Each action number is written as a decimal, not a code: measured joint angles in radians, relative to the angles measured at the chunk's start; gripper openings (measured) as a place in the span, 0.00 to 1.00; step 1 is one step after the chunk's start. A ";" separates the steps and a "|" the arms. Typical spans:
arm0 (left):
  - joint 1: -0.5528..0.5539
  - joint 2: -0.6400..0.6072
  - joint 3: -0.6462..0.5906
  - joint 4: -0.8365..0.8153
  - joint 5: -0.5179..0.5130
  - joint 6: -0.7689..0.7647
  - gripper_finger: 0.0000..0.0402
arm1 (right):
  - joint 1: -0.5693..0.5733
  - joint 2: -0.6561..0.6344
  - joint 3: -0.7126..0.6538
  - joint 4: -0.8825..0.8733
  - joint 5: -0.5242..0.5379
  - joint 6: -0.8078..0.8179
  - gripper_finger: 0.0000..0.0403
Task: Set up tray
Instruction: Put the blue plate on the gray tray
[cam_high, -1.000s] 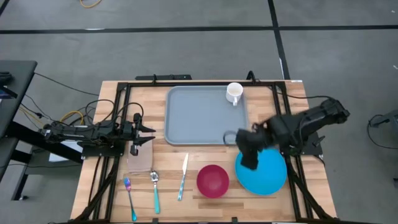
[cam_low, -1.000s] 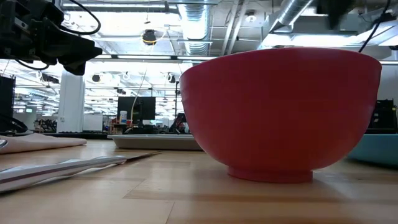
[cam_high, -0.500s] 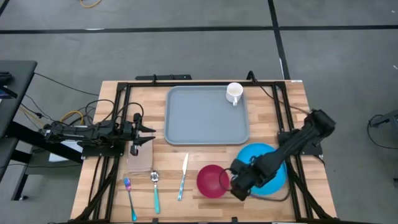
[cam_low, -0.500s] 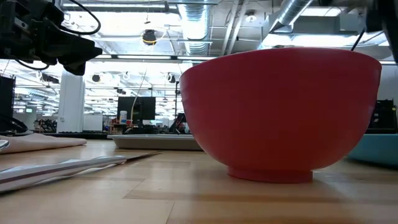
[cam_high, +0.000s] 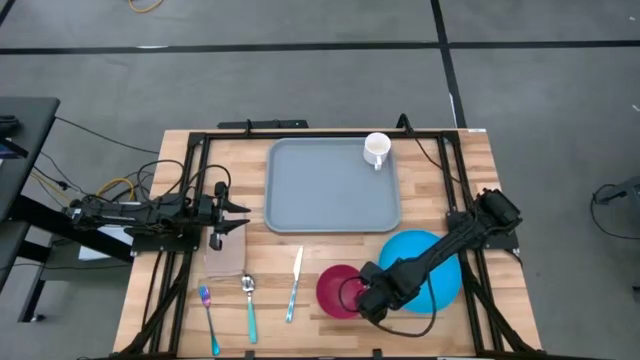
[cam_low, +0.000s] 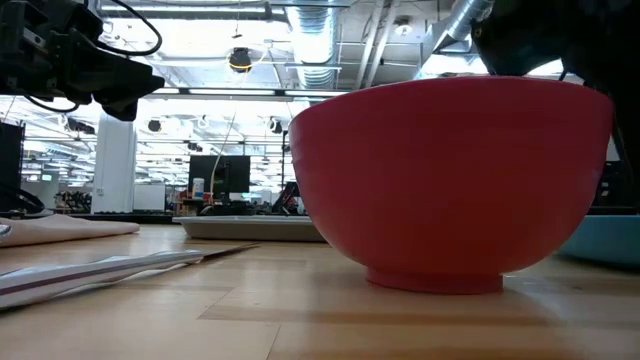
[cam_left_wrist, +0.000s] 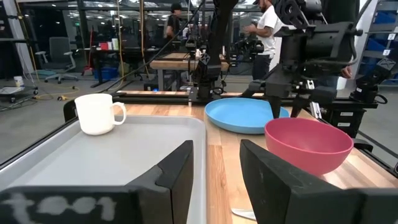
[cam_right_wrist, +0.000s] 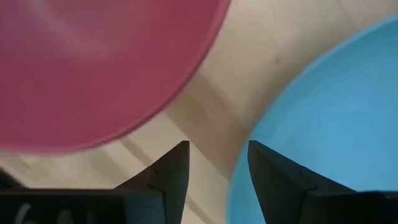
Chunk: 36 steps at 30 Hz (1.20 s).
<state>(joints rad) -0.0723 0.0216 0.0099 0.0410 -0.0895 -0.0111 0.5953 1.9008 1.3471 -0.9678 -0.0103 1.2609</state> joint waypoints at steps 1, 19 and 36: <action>0.000 0.000 0.000 0.000 0.000 0.000 0.30 | -0.002 0.002 -0.002 -0.018 0.004 0.003 0.38; 0.000 0.000 0.000 0.000 0.000 0.000 0.30 | -0.009 0.006 -0.045 0.000 0.008 0.023 0.35; 0.000 0.000 0.000 0.000 0.000 0.000 0.30 | -0.008 0.035 -0.064 0.020 -0.001 0.042 0.14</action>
<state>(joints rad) -0.0720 0.0216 0.0101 0.0406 -0.0895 -0.0113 0.5873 1.9358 1.2831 -0.9475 -0.0113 1.3034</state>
